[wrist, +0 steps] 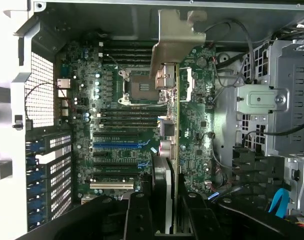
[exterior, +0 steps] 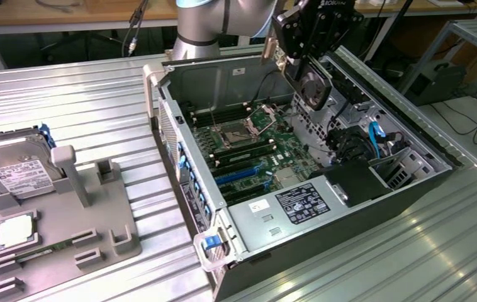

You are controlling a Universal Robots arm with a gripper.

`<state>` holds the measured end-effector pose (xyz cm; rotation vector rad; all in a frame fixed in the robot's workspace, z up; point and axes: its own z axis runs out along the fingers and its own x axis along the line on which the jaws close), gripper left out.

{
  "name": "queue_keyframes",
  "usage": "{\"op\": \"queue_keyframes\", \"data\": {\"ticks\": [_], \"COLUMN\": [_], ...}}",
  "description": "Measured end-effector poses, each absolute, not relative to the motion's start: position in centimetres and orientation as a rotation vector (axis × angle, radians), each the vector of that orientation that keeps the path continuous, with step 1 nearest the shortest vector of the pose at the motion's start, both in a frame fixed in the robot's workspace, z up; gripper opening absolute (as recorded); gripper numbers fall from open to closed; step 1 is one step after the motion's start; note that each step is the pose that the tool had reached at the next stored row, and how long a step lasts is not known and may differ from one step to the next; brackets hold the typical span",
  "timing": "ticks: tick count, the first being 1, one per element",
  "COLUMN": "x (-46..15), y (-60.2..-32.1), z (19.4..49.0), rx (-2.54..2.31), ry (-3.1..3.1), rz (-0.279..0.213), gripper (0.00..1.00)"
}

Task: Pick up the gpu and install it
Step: 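Pick up the gpu and move the gpu toward the slot, then insert the gpu into the slot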

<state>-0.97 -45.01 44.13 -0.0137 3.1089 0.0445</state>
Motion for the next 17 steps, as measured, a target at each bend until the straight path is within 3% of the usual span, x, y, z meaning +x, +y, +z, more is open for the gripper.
{"op": "queue_keyframes", "data": {"ticks": [17], "x": [-0.97], "y": [-45.0], "z": [44.13], "rx": [-0.261], "ry": [3.1], "rz": [0.048], "gripper": [0.29]}}
